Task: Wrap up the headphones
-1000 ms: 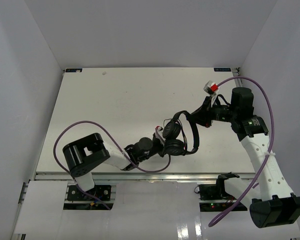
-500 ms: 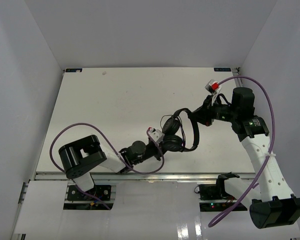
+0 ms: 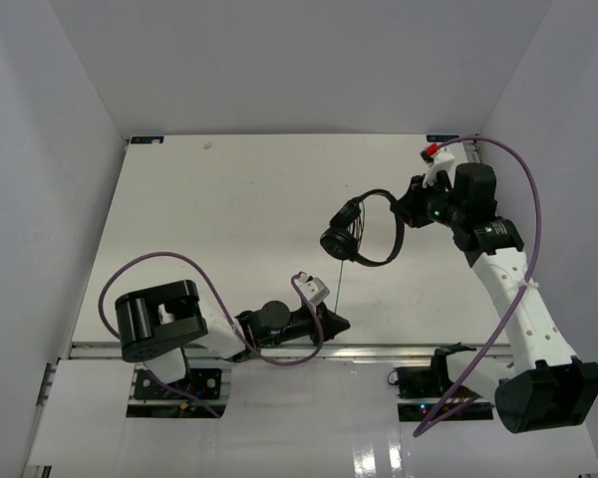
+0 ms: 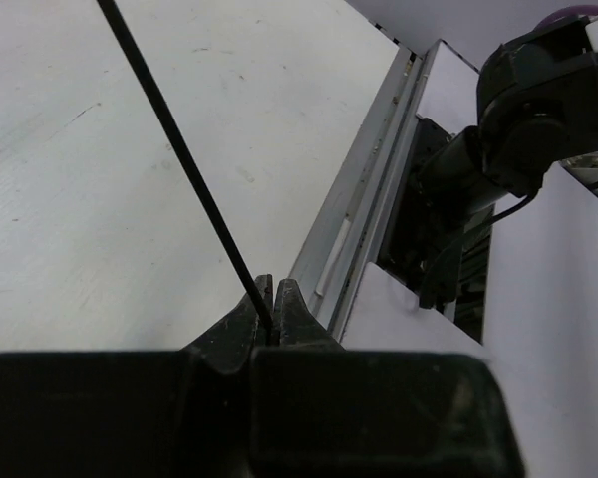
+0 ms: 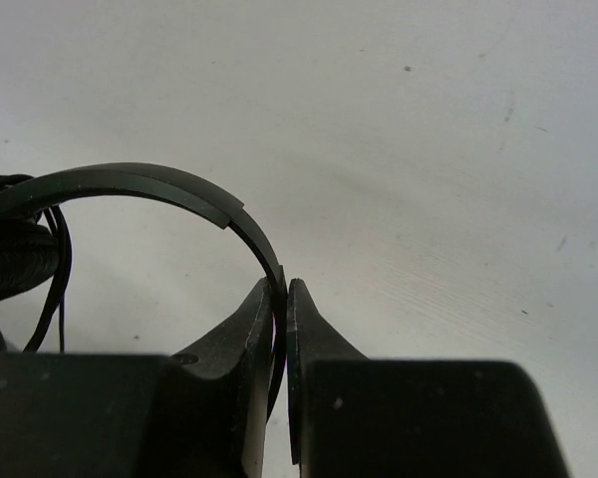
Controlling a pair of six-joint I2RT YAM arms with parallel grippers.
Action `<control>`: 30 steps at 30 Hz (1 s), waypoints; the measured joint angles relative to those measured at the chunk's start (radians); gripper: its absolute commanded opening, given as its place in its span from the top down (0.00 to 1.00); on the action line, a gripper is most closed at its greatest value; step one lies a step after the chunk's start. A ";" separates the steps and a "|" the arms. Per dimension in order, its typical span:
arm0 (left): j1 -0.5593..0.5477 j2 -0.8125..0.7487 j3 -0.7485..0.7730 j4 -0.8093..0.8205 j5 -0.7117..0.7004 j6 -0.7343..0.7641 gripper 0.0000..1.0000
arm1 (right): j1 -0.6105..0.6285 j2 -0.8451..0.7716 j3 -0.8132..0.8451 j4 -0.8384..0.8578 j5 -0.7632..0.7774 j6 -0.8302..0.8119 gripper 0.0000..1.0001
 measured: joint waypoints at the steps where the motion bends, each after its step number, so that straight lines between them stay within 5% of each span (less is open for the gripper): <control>1: -0.010 -0.014 0.004 -0.017 -0.005 -0.003 1.00 | 0.001 0.002 -0.006 0.004 0.035 0.001 0.92; 9: -0.086 -0.155 0.136 -0.340 -0.059 0.027 1.00 | 0.024 -0.001 -0.154 0.080 0.268 -0.073 0.92; 20: -0.103 -0.193 0.497 -1.122 -0.247 0.277 1.00 | 0.156 -0.020 -0.357 0.237 0.456 -0.230 0.92; 30: -0.047 -0.045 0.671 -1.359 -0.406 0.542 1.00 | 0.200 0.128 -0.405 0.288 0.431 -0.230 0.92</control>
